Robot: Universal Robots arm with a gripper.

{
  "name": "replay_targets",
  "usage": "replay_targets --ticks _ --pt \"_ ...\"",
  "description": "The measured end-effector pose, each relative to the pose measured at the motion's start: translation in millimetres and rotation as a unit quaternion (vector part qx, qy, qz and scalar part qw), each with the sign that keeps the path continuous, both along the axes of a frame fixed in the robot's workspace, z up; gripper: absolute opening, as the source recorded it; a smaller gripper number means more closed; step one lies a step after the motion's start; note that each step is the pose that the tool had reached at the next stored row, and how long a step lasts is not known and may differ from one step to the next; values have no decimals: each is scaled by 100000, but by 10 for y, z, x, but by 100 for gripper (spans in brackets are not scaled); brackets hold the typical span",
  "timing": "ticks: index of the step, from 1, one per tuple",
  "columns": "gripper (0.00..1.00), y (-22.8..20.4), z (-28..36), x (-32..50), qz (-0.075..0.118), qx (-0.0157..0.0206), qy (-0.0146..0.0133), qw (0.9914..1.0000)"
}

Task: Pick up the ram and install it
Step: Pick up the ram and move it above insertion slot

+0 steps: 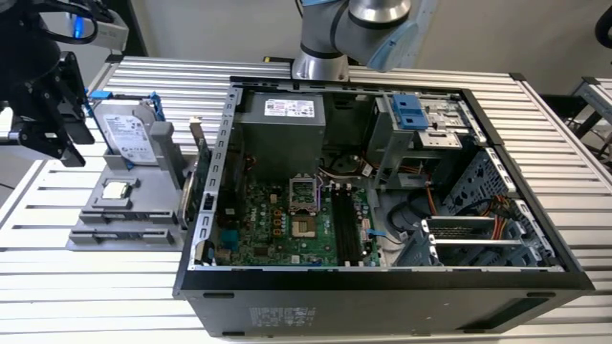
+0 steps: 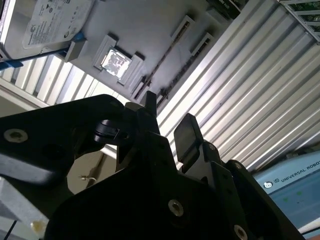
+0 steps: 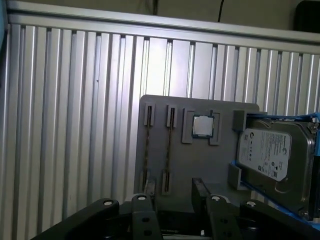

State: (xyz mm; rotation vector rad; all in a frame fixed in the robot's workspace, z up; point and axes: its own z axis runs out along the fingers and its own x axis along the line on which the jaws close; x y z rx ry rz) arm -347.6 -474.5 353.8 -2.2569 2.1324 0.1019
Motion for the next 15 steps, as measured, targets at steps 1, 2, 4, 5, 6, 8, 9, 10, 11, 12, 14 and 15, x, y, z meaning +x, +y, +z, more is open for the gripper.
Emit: replay_targets --ticks 1,2,4,5,6,8,9,10,11,12,14,15 --pt "100 0 -1 0 5 6 -7 100000" --pt "100 0 -1 0 10 7 -7 100000" --pt "100 0 -8 0 9 17 -21 100000" --pt "100 0 -13 0 10 17 -21 100000" --pt "100 0 -18 0 11 6 -9 100000" --pt "100 0 -36 0 12 2 -7 100000" --pt "100 0 -47 0 12 4 -11 100000" --pt "100 0 -59 0 13 -1 -12 100000" --pt "100 0 -72 0 12 -7 -7 100000" --pt "100 0 -85 0 13 -8 -11 100000" --pt "100 0 -110 0 12 -11 -14 100000" --pt "100 0 -120 0 11 -14 -12 100000"
